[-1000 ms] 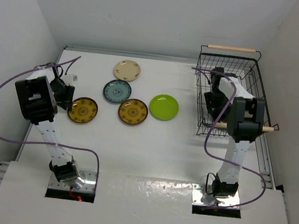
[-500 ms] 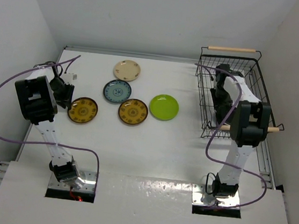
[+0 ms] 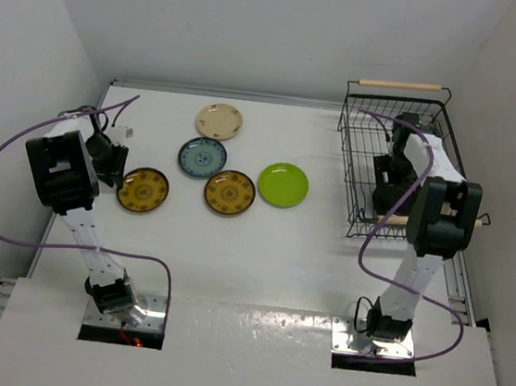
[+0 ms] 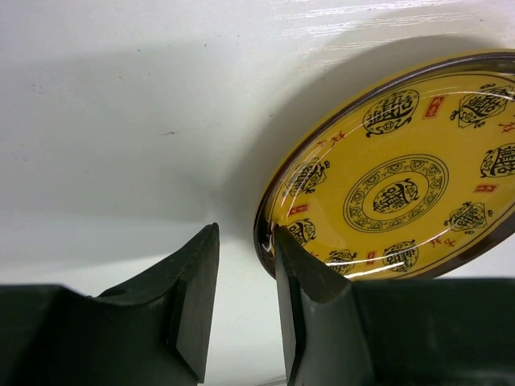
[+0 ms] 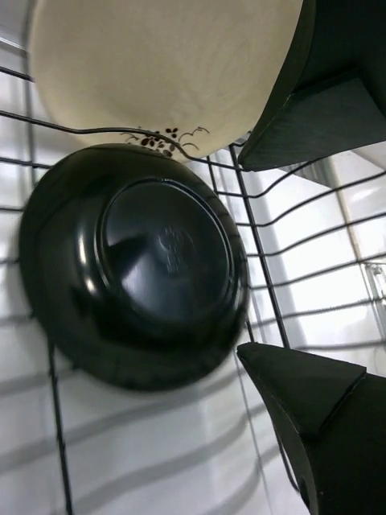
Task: Load the plates into the dish rack
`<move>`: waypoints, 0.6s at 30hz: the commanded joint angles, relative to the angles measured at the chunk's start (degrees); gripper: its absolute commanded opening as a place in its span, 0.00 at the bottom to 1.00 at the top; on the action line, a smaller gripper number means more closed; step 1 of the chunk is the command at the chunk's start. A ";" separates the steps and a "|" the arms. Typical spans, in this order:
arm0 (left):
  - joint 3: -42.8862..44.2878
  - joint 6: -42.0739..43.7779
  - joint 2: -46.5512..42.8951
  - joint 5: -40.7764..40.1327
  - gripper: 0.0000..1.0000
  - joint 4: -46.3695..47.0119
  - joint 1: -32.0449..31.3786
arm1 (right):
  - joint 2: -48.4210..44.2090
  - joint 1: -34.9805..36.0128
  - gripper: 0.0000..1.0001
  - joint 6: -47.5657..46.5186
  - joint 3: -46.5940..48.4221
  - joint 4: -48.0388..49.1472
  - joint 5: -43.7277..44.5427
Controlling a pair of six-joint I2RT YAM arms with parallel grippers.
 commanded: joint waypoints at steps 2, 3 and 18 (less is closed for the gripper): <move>1.05 0.28 -1.67 0.48 0.38 -0.58 -0.08 | 3.38 -0.87 0.87 1.14 -1.01 -3.45 0.04; 1.05 0.80 -1.67 0.48 0.38 -0.58 -0.08 | 3.03 -0.78 0.87 0.97 -1.97 -2.50 -0.06; 1.05 1.33 -2.19 -0.04 0.38 -1.11 -0.08 | -0.84 1.15 0.89 -9.40 -11.11 4.79 1.23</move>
